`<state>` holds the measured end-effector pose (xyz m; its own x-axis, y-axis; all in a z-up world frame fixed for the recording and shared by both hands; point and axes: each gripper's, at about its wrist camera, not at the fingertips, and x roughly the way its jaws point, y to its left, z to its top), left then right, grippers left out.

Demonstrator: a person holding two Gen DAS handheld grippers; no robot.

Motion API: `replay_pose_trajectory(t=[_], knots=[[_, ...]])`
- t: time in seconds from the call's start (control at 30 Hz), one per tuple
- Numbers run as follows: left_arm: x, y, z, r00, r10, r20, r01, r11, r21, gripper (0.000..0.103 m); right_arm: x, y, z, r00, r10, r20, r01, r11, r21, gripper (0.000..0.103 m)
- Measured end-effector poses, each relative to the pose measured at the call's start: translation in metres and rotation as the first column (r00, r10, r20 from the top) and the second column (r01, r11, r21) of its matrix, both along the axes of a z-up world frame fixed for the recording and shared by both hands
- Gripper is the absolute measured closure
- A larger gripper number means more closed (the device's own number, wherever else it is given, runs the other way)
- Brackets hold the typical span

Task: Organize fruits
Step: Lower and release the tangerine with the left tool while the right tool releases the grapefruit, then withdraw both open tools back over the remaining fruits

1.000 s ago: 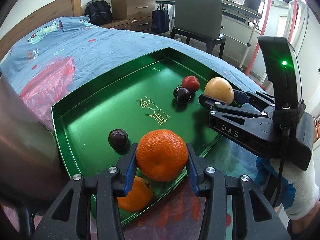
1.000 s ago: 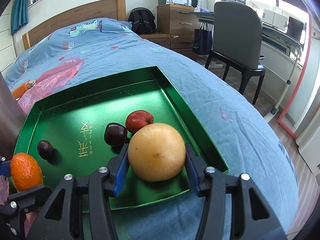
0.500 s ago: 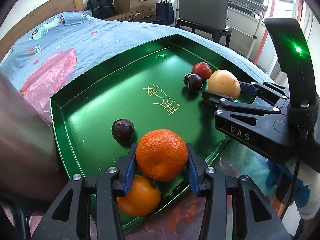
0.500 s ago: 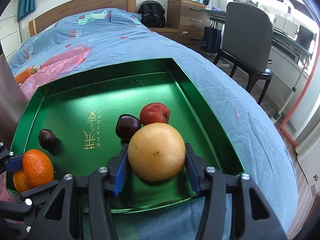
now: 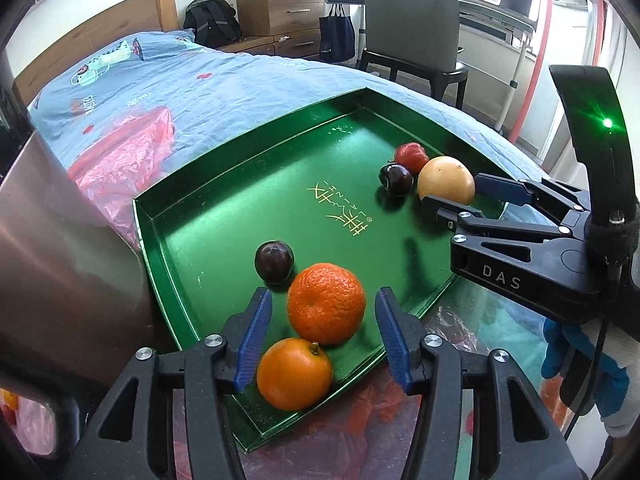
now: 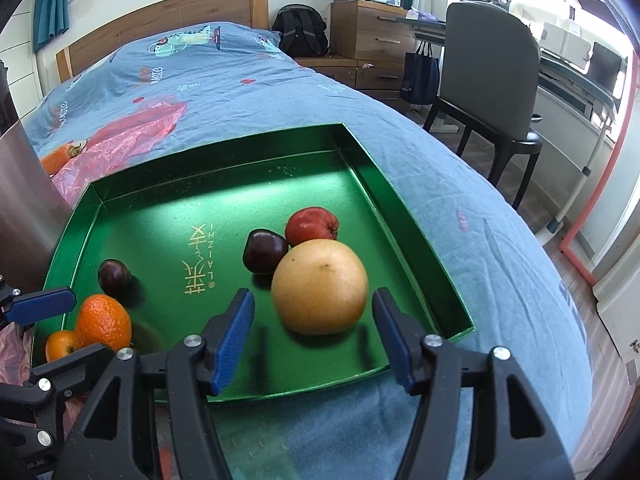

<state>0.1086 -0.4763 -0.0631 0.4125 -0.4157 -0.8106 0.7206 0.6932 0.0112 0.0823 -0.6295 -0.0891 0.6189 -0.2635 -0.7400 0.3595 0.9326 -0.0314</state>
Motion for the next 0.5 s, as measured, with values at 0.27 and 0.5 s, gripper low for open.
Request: replay_pose_trajectory(t=[0.27,0.5], knots=[[-0.021,0.023,0.024,1.000,-0.015,0.021,0.015,0.999,-0.041,0.051,-0.026,0.019,0.026,0.999,-0.006,0.032,0.006,1.000,-0.006,0.024],[-0.045,0.055,0.041,1.000,0.003,0.025,-0.002,0.998,-0.062,0.050,-0.054,0.047,0.041,0.999,0.008,0.035,-0.008,1.000,0.005,0.024]])
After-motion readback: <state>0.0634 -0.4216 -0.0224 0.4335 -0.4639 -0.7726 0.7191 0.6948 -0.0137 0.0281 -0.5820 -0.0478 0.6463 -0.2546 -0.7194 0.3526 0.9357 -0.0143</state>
